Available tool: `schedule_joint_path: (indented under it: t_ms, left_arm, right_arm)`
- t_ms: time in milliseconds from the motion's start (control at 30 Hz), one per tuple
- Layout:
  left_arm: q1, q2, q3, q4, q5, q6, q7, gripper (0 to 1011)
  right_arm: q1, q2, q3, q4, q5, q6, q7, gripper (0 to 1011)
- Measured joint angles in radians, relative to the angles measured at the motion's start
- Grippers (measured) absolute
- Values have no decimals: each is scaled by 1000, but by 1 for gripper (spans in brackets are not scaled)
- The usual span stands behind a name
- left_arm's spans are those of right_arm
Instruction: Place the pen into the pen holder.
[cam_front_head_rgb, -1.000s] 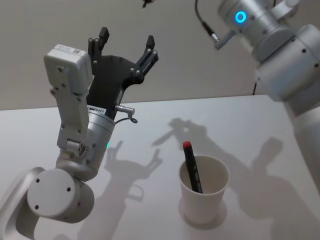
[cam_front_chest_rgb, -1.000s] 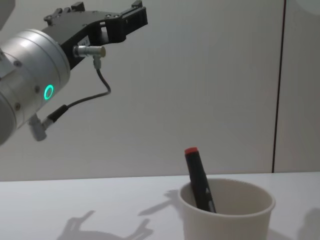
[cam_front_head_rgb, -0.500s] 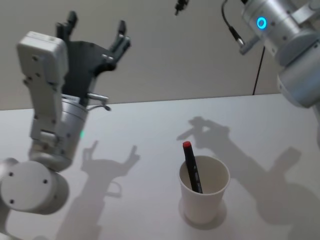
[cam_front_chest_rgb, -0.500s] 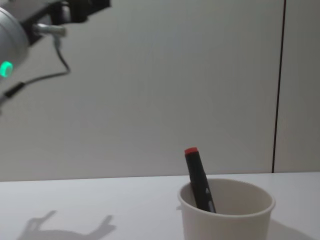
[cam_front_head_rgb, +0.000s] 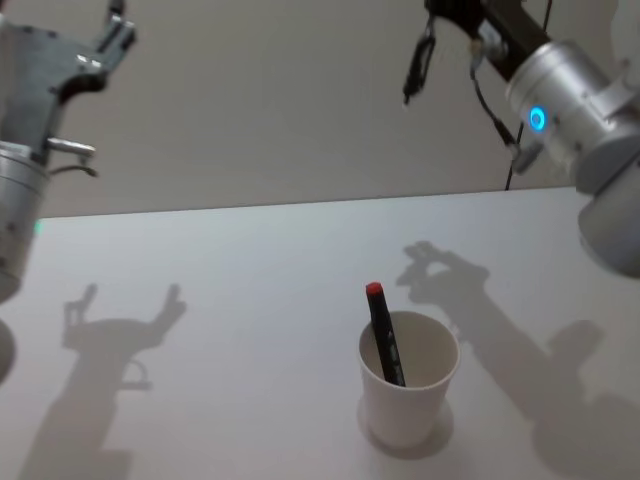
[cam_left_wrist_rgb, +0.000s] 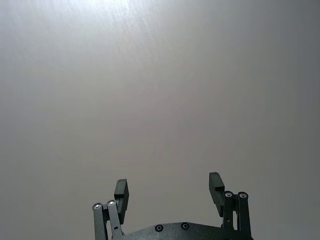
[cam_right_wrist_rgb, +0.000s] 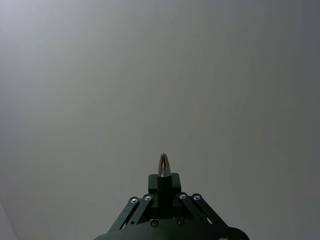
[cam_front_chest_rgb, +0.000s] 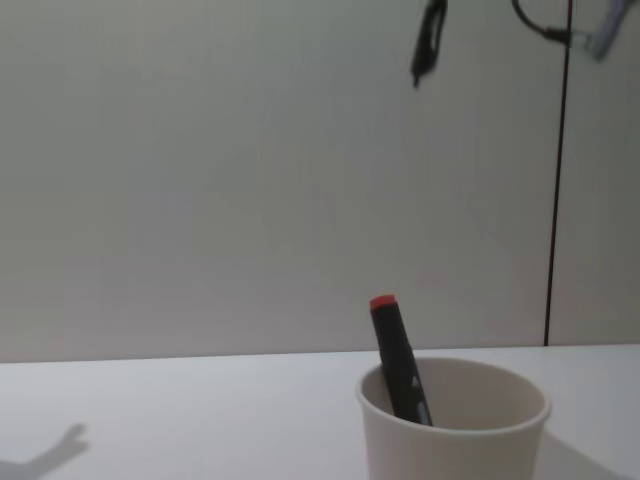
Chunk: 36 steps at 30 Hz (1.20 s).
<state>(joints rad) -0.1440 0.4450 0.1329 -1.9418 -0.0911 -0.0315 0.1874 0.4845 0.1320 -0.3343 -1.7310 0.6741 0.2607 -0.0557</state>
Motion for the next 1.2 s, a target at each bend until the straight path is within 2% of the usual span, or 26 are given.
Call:
schedule_joint_path:
  t_ms: [267, 333, 500, 567, 633, 867, 1000, 1200]
  left_arm:
    - [4, 56, -53, -29, 3, 37, 9, 1001]
    - [4, 62, -60, -33, 3, 41, 10, 1001]
    - [5, 80, -77, -42, 4, 53, 13, 1001]
    - [5, 86, -83, -45, 4, 57, 13, 1001]
    - [5, 88, -85, -46, 4, 58, 13, 1001]
    - [7, 88, -91, -51, 4, 70, 6, 1001]
    - [14, 87, -96, -65, -9, 102, -10, 1001]
    - [29, 81, -101, -83, -21, 142, -16, 1001]
  right_arm:
    - [-88, 45, -40, -69, -136, -2, -30, 125]
    - [-104, 53, -48, -81, -160, -4, -34, 125]
    - [-169, 82, -84, -126, -261, -15, -45, 125]
    - [-179, 86, -90, -133, -272, -17, -46, 125]
    - [-208, 98, -107, -151, -317, -25, -51, 125]
    - [-246, 113, -129, -175, -376, -35, -57, 126]
    - [-264, 120, -140, -187, -404, -39, -59, 125]
    - [-272, 121, -142, -195, -415, -44, -56, 125]
